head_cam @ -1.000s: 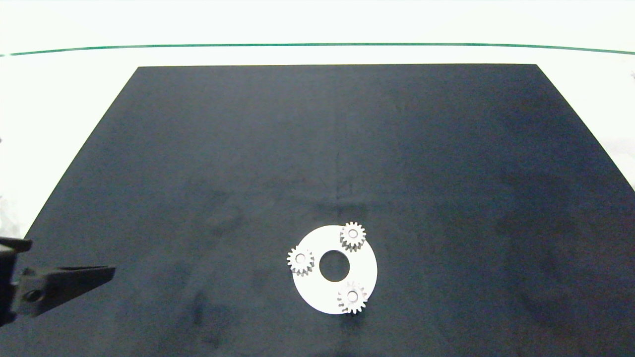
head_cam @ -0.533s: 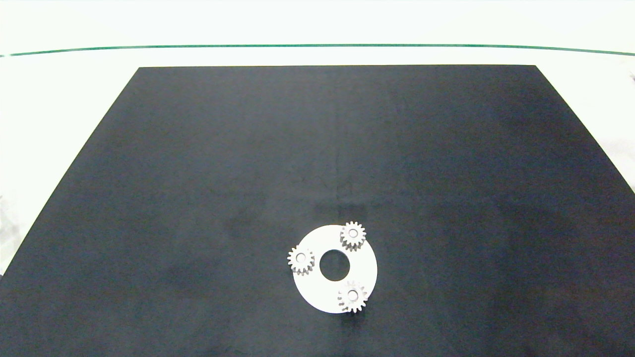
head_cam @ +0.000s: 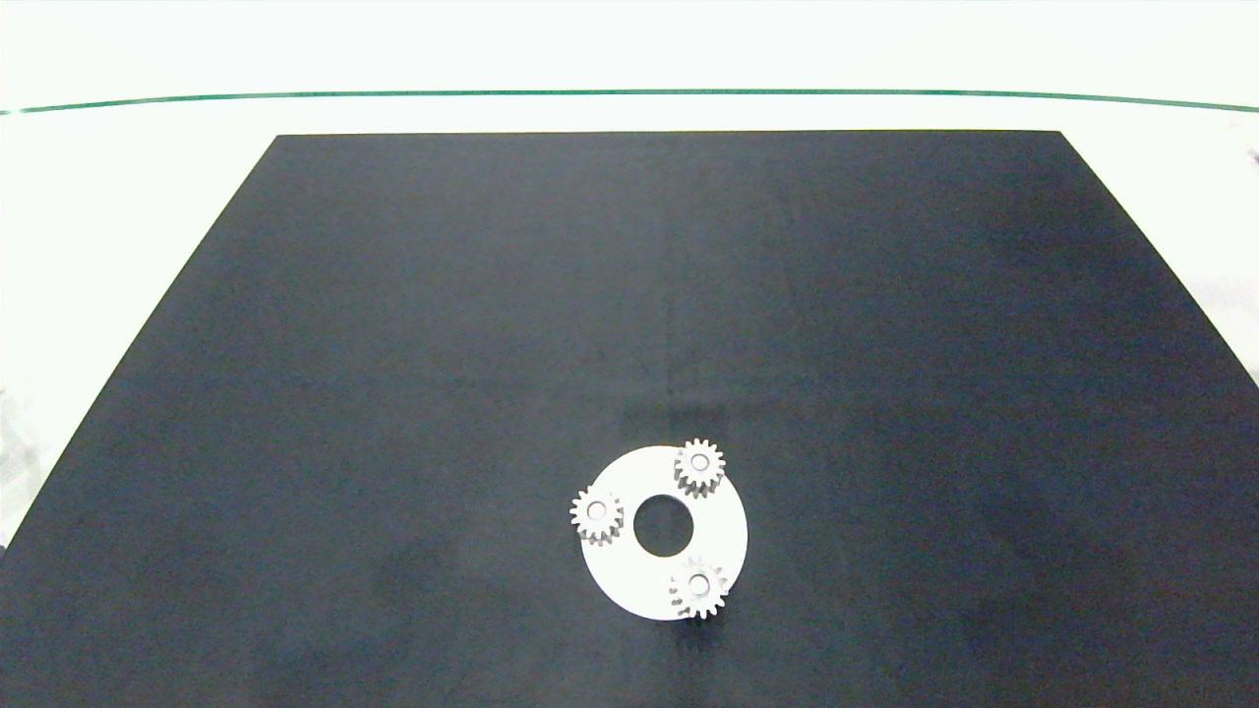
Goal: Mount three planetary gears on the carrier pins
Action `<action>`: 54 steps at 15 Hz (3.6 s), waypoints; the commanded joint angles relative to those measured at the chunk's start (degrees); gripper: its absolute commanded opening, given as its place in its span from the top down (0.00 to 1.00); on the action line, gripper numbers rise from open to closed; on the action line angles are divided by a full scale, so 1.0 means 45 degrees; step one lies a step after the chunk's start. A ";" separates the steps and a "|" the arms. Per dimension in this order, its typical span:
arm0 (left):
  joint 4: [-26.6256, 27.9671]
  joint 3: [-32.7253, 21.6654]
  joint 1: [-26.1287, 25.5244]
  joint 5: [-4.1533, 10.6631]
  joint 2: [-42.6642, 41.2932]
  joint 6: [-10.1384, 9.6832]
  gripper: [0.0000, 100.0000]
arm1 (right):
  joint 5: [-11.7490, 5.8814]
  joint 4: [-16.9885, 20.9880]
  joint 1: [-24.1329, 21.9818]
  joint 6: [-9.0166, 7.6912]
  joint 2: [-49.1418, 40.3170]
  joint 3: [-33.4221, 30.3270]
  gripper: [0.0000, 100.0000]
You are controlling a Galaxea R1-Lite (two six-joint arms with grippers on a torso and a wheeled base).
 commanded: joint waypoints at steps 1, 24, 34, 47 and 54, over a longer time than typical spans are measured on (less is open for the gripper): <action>0.0062 0.0641 0.0402 0.0024 -0.1777 0.0378 0.00 | -0.0017 -0.1812 0.0069 0.0253 -0.2043 0.1876 0.00; 0.0745 0.1618 0.0500 -0.1089 -0.4023 0.0319 0.00 | -0.3923 -0.3276 0.7667 0.1698 -0.6106 0.6681 0.00; 0.0120 0.2126 0.0812 -0.1226 -0.3476 -0.0169 0.00 | -0.5232 -0.3003 0.7745 0.2909 -0.6008 0.5236 0.00; -0.0407 0.1677 0.1105 -0.1245 0.0098 0.0378 0.00 | -0.5271 -0.2222 0.8956 0.4374 -0.1125 0.1115 0.00; -0.0505 0.1188 0.1105 -0.1304 0.1544 0.0319 0.00 | -0.5290 -0.2261 0.8975 0.4941 0.0203 0.0001 0.00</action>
